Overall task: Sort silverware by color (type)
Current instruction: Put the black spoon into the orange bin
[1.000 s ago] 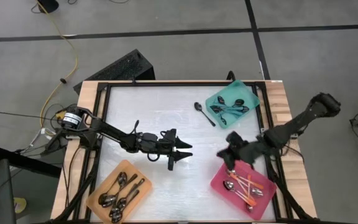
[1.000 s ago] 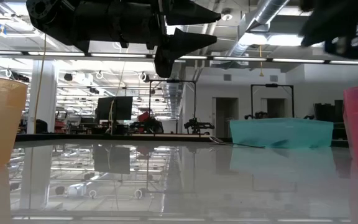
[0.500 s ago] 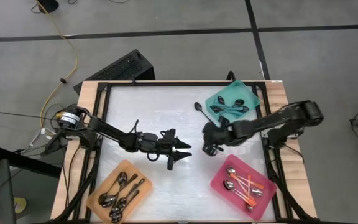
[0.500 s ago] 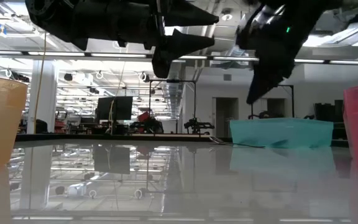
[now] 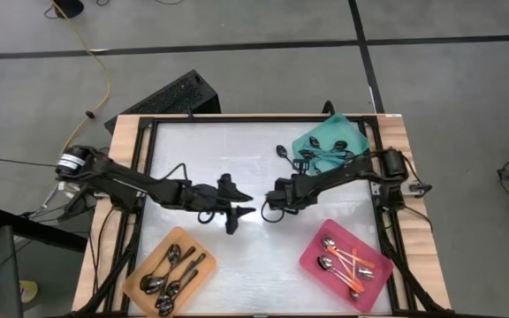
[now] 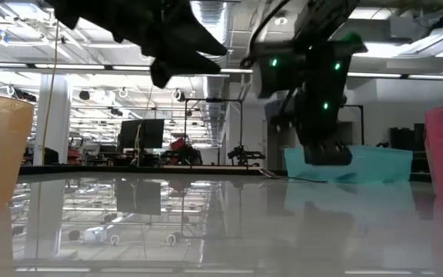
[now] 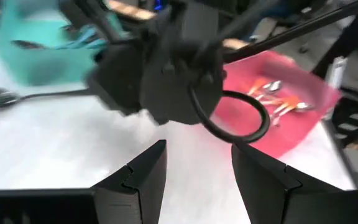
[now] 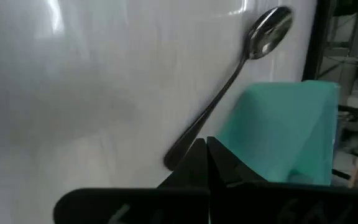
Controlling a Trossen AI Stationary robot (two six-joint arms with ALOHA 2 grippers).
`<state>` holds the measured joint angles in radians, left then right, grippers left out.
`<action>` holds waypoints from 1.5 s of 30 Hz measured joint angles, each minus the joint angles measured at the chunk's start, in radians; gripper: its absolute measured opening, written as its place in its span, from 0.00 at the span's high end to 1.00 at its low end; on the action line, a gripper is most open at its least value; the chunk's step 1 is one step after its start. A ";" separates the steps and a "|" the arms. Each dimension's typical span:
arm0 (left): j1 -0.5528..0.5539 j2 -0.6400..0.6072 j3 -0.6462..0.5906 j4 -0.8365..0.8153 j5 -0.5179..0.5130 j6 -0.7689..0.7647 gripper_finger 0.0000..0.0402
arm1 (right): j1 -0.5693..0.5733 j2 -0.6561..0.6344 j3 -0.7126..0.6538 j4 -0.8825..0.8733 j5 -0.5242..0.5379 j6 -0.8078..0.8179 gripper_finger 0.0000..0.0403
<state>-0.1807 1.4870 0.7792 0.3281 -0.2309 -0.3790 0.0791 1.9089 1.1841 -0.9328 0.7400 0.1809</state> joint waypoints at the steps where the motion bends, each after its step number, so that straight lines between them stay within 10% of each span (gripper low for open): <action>1: -0.002 -0.020 0.000 -0.039 -0.017 0.000 0.59 | -0.009 0.018 0.004 -0.003 0.006 -0.011 1.00; 17: -0.011 -0.094 0.000 -0.167 -0.125 0.034 0.59 | -0.150 0.063 0.005 0.081 0.018 -0.186 1.00; 38: -0.011 -0.094 0.000 -0.212 -0.154 0.019 0.59 | -0.077 0.048 -0.011 0.264 -0.239 -0.304 1.00; 45: -0.011 -0.094 0.000 -0.219 -0.179 0.026 0.59 | -0.073 0.041 -0.011 0.208 -0.096 -0.267 1.00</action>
<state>-0.1913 1.3933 0.7788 0.1088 -0.4104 -0.3527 0.0059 1.9499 1.1728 -0.7249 0.6437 -0.0856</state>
